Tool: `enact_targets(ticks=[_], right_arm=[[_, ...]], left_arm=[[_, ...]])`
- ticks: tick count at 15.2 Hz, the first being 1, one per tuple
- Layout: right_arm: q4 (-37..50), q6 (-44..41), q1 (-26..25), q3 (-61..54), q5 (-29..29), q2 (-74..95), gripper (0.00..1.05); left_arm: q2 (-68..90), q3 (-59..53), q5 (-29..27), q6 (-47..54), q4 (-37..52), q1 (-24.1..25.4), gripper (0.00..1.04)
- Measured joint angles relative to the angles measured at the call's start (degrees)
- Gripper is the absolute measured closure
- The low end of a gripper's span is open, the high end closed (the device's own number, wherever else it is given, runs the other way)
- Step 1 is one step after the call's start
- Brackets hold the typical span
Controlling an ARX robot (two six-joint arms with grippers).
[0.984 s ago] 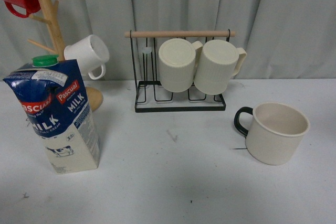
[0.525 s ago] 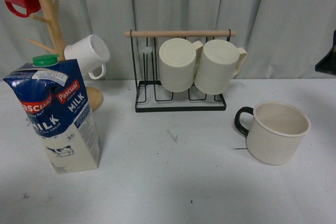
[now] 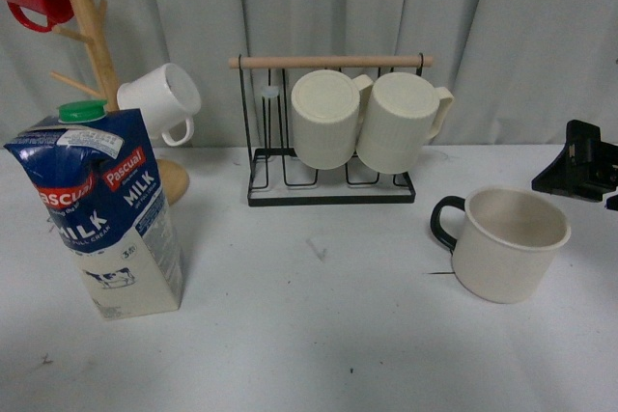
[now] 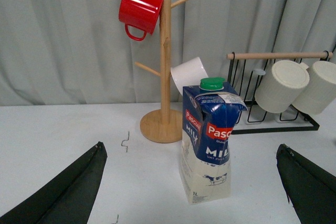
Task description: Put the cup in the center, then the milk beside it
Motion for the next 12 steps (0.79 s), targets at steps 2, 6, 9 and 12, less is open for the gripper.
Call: enact_targets(ticks=[2,6,9,12], right_arm=[[-0.72,0.5,0.31,0.81,-0.68,1.16,0.07],[-2.4,1.18,0.31,4.44,-1.9,7.21,0.07],[-2.36,1.4,0.39,4.81,-1.92,9.31,0.07],[-2.4,1.79,0.61,5.38,-1.79,9.75,0.32]], left_arm=[[0.0,0.0,0.0,0.0,0.0,0.0,0.07],[0.0,0.0,0.0,0.0,-0.02,0.0,0.07],[0.0,0.0,0.0,0.02,-0.02,0.0,0.07],[0.0,0.0,0.0,0.0,-0.02,0.0,0.07]])
